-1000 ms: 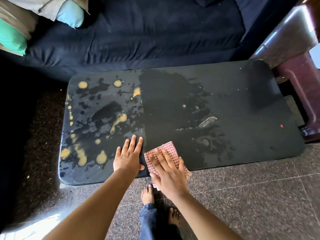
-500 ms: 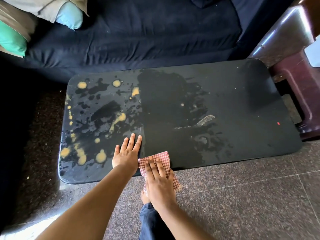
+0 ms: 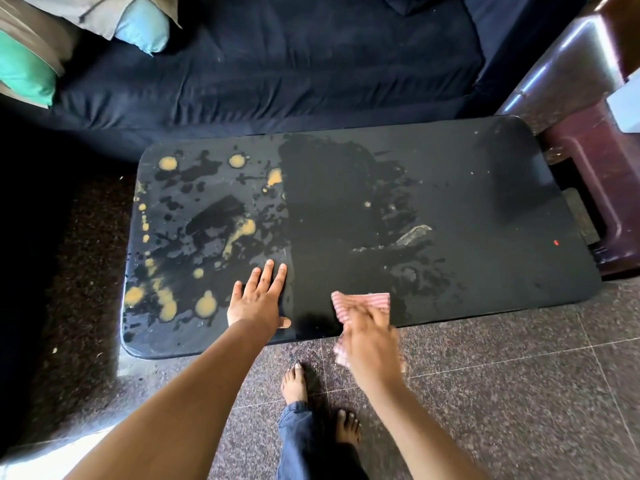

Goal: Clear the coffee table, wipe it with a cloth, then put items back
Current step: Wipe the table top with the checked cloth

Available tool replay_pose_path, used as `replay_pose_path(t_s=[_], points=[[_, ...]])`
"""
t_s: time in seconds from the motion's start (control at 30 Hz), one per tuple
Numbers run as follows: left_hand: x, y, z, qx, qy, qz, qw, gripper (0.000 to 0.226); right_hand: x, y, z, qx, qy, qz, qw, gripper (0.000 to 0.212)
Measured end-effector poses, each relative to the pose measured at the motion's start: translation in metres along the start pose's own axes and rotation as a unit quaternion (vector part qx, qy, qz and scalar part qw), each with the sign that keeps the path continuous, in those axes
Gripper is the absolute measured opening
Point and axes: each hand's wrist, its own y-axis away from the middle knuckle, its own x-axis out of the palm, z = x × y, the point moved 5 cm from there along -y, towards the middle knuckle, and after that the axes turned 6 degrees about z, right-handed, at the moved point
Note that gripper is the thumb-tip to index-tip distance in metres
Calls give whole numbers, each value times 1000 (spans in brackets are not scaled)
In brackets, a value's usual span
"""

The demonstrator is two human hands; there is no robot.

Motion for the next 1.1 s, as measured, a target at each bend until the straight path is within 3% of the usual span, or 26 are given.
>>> replay_pose_path(t_s=[0.17,0.27,0.37,0.47,0.53,0.63,0.73,1.0,1.1], points=[[-1,0,0,6,1,-9,1000,103,35,34,70,-132,15,99,986,45],[-3,2,1,7,-5,-8,1000,104,39,50,78,-138,0,103,985,23],[-5,4,2,17,-10,-12,1000,103,38,60,65,-130,-26,128,983,33],[-18,3,3,36,5,0,999,95,11,46,52,-94,-40,48,994,30],[-39,1,8,43,33,-24,998,83,-15,20,55,-75,-44,2,996,34],[-81,-3,26,37,60,-121,990,69,-48,-31,69,-58,-30,-49,997,36],[-123,-21,57,24,74,-178,981,64,-70,-99,98,-55,-33,-54,996,39],[-184,-112,125,1,50,-123,991,80,-71,-288,147,-1,11,-52,999,33],[-196,-144,139,10,9,-97,995,98,-66,-330,151,4,29,-47,998,46]])
